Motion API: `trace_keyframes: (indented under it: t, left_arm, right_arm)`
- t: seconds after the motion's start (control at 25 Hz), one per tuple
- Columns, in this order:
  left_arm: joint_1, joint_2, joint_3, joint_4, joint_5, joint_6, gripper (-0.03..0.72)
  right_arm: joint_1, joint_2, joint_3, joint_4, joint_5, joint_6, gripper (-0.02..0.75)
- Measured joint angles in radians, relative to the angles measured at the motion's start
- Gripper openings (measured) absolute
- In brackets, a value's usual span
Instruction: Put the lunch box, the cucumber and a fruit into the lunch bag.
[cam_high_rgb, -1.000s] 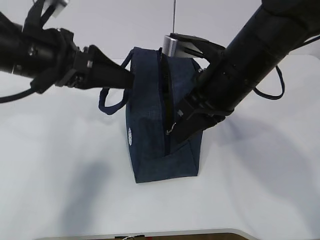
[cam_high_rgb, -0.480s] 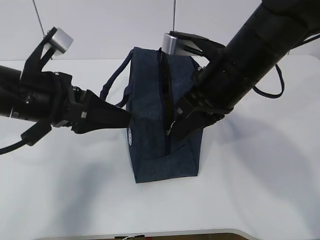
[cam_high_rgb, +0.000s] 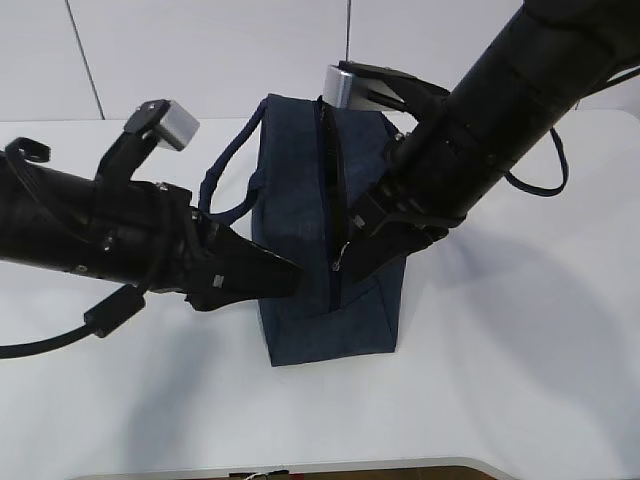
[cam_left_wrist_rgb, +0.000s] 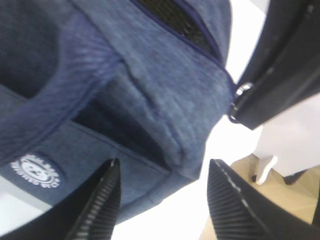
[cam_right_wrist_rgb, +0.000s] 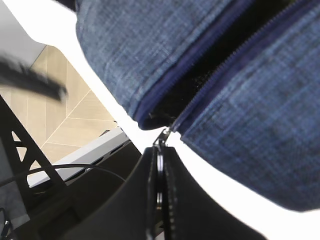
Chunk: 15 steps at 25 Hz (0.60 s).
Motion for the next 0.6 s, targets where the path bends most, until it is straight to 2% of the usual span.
trace_keyframes:
  t: [0.6]
  left_arm:
    - [-0.008,0.033,0.002,-0.059,-0.068,0.006,0.402]
  right_arm:
    - [0.000,0.000,0.000,0.002,0.025,-0.016,0.005]
